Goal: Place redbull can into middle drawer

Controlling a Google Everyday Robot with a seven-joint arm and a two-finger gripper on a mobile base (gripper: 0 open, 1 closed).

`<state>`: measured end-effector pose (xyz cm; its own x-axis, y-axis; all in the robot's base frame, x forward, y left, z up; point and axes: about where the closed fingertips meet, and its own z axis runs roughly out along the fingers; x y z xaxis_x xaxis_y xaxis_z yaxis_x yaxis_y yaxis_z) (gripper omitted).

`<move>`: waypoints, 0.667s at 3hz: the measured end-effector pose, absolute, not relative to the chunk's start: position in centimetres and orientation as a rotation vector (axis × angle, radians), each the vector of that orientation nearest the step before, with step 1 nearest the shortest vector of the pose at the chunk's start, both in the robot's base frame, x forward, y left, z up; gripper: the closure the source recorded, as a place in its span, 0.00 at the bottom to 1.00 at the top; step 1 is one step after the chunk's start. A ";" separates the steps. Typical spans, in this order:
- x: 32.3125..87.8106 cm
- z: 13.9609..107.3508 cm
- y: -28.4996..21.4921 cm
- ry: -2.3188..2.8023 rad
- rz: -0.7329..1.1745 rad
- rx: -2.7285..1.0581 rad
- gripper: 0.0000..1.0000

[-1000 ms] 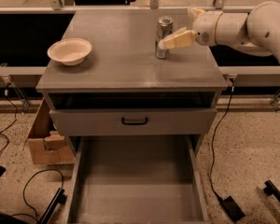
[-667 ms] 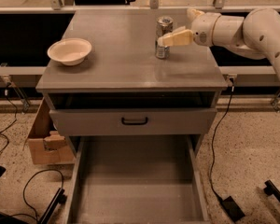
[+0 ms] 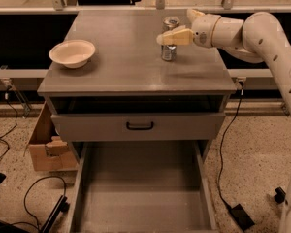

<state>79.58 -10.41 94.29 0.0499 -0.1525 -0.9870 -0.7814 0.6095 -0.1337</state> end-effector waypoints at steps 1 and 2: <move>79.7 93.0 -9.7 1.489 0.610 -0.807 0.18; 79.7 92.9 -9.3 1.488 0.614 -0.810 0.41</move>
Offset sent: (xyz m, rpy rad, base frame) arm 0.0008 0.0065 -0.0117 0.0253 0.0281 -0.0001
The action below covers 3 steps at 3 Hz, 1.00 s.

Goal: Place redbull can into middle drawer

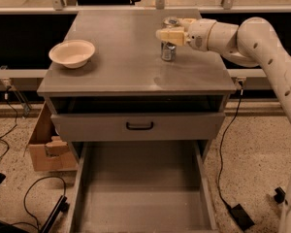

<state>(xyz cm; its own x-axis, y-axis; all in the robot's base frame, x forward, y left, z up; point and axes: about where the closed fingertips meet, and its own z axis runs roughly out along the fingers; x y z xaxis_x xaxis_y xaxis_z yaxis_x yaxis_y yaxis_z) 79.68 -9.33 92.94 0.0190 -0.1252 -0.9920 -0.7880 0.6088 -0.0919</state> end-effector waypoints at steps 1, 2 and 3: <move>79.7 92.9 -9.0 1.487 0.619 -0.814 0.66; 79.7 92.8 -8.6 1.487 0.623 -0.817 0.87; 79.5 93.3 -8.1 1.479 0.620 -0.832 1.00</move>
Offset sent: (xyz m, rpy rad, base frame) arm 0.0002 0.0032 -0.0005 0.0006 0.0009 0.0044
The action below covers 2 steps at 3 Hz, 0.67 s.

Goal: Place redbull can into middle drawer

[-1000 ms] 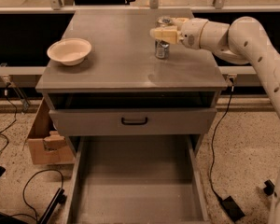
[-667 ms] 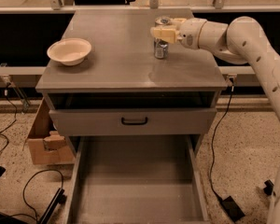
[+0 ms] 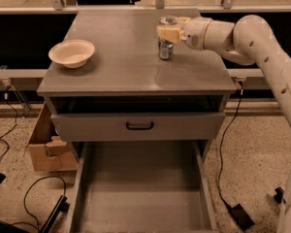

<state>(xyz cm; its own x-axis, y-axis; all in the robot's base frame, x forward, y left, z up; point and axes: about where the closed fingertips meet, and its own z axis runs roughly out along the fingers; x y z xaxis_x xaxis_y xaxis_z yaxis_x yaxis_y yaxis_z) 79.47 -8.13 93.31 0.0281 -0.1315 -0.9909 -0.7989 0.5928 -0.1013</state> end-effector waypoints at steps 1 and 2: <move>78.6 95.1 -7.4 1.455 0.599 -0.875 1.00; 74.6 99.6 -6.3 1.400 0.590 -0.906 1.00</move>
Offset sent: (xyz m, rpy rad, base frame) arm -0.1385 0.0537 0.1244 -0.0567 -0.1331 0.1233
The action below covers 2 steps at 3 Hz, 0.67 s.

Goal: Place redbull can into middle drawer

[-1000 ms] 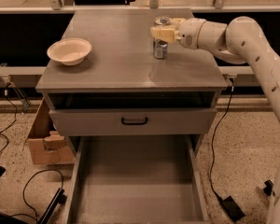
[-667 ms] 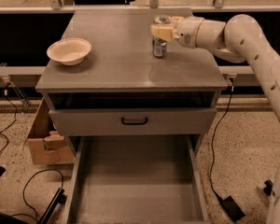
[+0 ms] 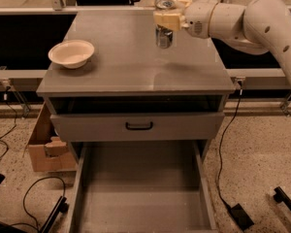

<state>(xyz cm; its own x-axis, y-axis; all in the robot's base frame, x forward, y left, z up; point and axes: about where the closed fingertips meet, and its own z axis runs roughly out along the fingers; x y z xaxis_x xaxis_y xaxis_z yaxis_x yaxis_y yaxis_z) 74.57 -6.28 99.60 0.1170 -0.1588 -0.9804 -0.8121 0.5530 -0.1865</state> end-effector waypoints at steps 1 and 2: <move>67.4 104.6 -4.5 1.328 0.574 -0.918 1.00; 60.9 106.4 -2.7 1.278 0.575 -0.891 1.00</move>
Offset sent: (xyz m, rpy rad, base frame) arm -0.2837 0.0487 -0.0443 0.0391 0.0470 0.0211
